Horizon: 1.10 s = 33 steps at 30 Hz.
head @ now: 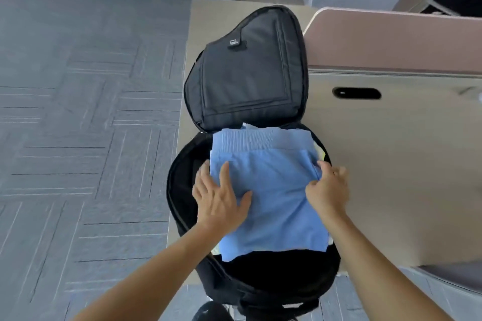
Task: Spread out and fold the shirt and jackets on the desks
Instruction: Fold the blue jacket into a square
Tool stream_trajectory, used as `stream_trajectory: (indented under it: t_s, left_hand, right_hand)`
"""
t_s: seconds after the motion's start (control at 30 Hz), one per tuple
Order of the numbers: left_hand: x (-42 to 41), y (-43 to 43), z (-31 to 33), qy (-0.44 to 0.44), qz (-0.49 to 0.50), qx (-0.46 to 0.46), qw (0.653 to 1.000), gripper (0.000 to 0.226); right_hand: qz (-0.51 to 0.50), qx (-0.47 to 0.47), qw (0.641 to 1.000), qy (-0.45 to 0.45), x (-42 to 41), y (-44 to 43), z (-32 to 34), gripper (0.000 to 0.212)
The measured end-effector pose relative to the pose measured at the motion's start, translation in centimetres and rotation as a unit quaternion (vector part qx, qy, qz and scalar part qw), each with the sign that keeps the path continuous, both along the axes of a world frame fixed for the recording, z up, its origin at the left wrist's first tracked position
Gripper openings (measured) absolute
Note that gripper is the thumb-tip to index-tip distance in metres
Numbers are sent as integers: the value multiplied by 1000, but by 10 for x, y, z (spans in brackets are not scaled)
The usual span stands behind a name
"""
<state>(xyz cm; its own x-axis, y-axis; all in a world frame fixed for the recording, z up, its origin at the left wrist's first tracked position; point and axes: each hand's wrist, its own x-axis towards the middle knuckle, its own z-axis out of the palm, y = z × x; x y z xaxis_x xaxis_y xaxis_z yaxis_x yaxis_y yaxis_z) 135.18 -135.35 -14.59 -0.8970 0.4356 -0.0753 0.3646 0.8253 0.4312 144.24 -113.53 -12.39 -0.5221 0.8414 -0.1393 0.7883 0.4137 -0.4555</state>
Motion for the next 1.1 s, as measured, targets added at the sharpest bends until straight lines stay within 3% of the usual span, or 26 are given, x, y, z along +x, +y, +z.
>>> stream_trajectory:
  t_s: [0.07,0.17,0.3,0.43,0.67,0.77,0.9,1.0,1.1]
  left_hand:
    - [-11,15,1,88,-60,9,994,84]
    - [-17,38,-18,119,-147,-11,982,78]
    - [-20,49,-51,121,-156,-64,978,79]
    - [-24,59,-72,155,-162,-48,973,80]
    - [-18,57,-42,109,-141,-90,980,78]
    - [31,62,5,98,-116,-69,986,77]
    - [140,94,66,75,-229,-45,970,64]
    - [242,139,89,59,-348,-61,934,42]
    - [357,185,101,20,-440,-98,892,38]
  right_hand:
    - [98,134,986,-4,-12,-9,-7,58]
    - [251,153,956,-5,-32,-22,-28,60]
    - [262,115,957,-49,-32,-13,-66,63]
    - [266,107,957,-34,-34,-1,-90,66]
    - [279,91,954,-68,-26,-8,-52,65]
    - [265,76,960,-54,36,-2,-9,64]
    - [205,43,976,-52,163,29,39,45]
    - [157,26,986,-46,284,55,58,37]
    - [89,4,994,-59,423,77,64,37]
